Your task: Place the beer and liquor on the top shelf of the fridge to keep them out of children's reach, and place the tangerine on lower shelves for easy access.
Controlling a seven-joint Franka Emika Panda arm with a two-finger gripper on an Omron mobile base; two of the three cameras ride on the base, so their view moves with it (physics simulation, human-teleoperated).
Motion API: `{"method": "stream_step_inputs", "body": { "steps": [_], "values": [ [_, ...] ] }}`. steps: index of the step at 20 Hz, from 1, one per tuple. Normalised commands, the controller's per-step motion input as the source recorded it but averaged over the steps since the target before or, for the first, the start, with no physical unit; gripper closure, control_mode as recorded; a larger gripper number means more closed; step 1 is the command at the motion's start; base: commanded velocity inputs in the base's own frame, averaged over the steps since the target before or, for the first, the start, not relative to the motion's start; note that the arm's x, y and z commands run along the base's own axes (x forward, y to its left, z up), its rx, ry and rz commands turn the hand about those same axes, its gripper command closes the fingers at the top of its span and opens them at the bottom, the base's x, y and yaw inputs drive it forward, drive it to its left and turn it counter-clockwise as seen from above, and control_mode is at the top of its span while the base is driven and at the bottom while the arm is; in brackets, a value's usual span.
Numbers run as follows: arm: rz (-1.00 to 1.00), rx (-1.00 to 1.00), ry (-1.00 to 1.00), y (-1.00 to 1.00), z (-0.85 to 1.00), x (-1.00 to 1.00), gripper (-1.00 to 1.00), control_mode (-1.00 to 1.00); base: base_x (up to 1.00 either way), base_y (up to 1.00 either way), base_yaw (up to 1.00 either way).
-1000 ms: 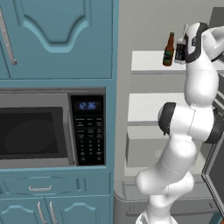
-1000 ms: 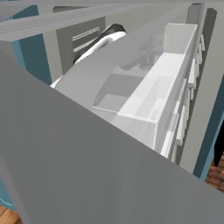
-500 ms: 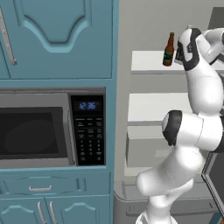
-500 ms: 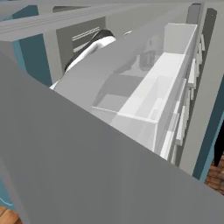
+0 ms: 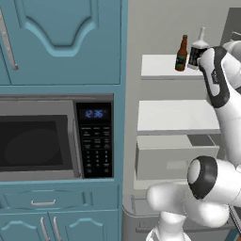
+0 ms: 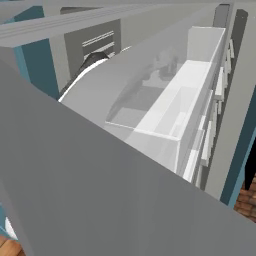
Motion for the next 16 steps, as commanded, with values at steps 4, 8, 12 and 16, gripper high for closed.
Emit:
{"method": "stream_step_inputs", "body": {
  "steps": [4, 8, 12, 16],
  "values": [
    [-0.07, -0.12, 0.07, 0.96, -0.46, -0.91, -1.0, -1.0, 0.0, 0.0, 0.0],
    [-0.22, -0.01, 0.16, 0.73, -0.5, -0.88, -1.0, -1.0, 0.0, 0.0, 0.0],
    [-0.32, 0.06, 0.2, 0.33, -0.42, -0.96, -1.0, -1.0, 0.0, 0.0, 0.0],
    [-0.28, 0.19, 0.2, 0.15, -0.34, -0.99, -1.0, -1.0, 0.0, 0.0, 0.0]
  ]
}}
